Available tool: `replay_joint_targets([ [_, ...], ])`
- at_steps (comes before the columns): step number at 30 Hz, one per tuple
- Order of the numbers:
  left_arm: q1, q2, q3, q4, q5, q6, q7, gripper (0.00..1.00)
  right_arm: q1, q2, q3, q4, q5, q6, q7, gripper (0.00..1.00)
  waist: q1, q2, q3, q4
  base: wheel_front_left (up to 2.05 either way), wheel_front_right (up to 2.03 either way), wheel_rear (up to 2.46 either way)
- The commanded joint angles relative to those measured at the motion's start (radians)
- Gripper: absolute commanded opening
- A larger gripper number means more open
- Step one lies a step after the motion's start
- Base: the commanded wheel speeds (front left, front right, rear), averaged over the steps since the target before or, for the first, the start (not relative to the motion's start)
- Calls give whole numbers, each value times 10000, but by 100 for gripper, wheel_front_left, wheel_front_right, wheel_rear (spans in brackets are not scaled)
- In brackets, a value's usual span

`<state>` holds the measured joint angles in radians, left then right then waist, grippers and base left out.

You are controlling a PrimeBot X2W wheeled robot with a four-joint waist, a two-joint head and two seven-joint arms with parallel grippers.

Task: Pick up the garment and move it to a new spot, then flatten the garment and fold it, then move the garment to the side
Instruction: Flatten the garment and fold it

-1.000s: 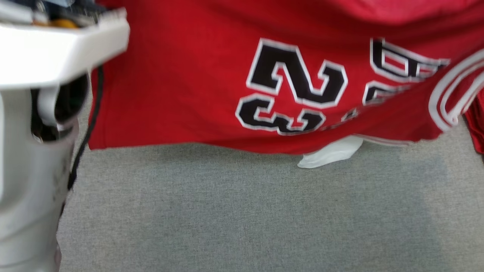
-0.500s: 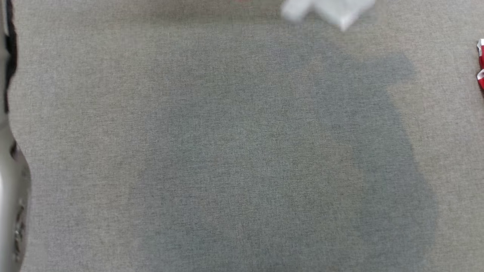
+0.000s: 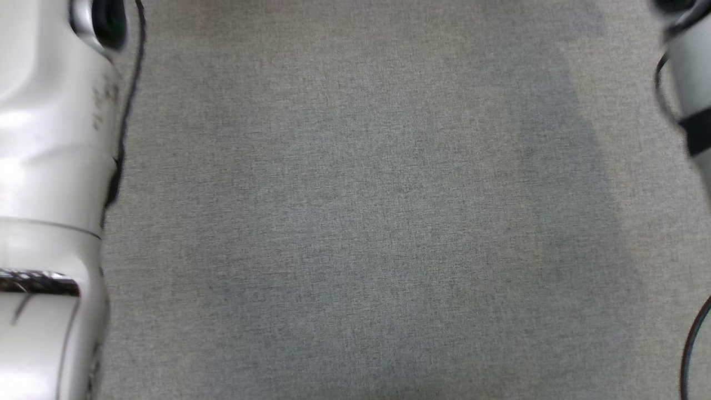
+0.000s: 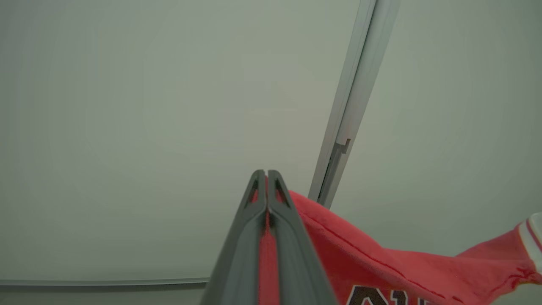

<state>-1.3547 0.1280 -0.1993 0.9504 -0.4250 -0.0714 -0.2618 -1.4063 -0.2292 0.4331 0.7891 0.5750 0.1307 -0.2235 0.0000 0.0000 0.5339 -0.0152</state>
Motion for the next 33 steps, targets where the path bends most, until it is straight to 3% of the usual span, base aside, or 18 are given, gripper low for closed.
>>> replay_joint_targets([
  [1,159,-78,98,79,-128,-65,-32,0,264,-32,165,154,65,1,-48,0,0,0,120,-70,0,0,0],
  [7,1668,-374,441,1069,-391,-272,-24,0,2132,358,841,1350,1202,1,-281,0,0,0,176,-125,0,0,0],
  [12,2968,-469,923,713,-404,-378,-23,0,3471,322,1052,1232,2046,1,-414,0,0,0,-72,-147,0,0,0],
  [18,5058,-499,1562,-648,-85,-492,-26,0,5677,-53,539,-329,2351,2,-419,0,0,0,-996,-142,0,0,0],
  [28,9155,-629,2001,-3256,228,-573,-25,0,10345,-516,-566,-3131,1911,1,-422,0,0,0,-2885,-24,0,0,0],
  [33,11037,-671,2026,-4634,169,-307,73,0,12358,-650,-1318,-4425,1517,1,6,0,0,0,-3514,19,0,0,0],
])
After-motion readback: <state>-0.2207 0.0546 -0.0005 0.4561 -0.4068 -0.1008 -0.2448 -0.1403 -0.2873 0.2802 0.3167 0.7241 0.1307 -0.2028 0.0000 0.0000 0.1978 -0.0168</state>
